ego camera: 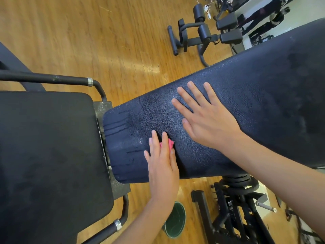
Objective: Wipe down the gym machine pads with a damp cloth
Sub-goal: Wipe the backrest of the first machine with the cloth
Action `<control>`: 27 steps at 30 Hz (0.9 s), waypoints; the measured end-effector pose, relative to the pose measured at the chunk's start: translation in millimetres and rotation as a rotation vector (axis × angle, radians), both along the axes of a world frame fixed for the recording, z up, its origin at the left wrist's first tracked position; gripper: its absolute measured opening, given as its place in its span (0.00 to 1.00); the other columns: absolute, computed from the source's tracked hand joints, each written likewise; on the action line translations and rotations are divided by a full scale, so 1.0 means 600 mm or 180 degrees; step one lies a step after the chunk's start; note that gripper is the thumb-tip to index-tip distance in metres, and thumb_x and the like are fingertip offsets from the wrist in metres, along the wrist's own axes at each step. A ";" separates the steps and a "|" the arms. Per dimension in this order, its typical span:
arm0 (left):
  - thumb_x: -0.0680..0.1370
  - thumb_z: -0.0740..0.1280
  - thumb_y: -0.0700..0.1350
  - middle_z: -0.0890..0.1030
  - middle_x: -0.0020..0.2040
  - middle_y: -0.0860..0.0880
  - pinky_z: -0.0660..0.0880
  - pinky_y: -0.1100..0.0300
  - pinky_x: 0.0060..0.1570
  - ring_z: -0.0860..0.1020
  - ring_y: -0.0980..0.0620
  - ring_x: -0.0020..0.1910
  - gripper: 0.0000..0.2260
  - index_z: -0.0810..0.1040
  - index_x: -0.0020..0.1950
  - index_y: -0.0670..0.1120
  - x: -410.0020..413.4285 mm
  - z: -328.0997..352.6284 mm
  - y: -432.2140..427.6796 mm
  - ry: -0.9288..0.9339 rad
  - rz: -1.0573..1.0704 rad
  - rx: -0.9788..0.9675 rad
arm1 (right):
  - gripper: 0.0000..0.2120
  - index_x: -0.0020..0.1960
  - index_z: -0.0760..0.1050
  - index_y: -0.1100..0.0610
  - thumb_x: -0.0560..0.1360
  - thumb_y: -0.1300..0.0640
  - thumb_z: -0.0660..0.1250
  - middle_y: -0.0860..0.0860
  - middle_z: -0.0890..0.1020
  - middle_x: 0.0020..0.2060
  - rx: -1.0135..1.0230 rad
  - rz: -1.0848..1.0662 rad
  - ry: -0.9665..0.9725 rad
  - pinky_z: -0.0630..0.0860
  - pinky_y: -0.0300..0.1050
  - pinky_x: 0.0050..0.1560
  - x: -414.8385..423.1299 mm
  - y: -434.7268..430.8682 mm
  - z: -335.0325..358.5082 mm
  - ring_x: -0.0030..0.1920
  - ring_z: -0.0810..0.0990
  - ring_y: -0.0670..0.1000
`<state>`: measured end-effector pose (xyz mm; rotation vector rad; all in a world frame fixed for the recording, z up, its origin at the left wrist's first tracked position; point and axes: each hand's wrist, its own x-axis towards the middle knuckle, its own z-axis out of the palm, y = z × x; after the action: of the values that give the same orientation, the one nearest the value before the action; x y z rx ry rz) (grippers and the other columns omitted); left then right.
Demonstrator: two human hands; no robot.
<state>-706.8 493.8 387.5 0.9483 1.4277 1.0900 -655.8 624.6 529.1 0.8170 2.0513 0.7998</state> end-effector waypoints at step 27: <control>0.87 0.48 0.54 0.47 0.83 0.59 0.42 0.59 0.79 0.44 0.62 0.81 0.23 0.51 0.83 0.55 -0.075 -0.041 0.100 -0.0176 0.0123 0.0345 | 0.32 0.84 0.53 0.54 0.84 0.41 0.45 0.59 0.54 0.82 -0.0006 -0.0117 -0.0024 0.46 0.68 0.79 -0.006 0.001 -0.003 0.82 0.49 0.64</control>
<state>-751.7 553.7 362.9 0.9630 1.3579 1.2233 -659.4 625.5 527.1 0.8470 2.0243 0.7796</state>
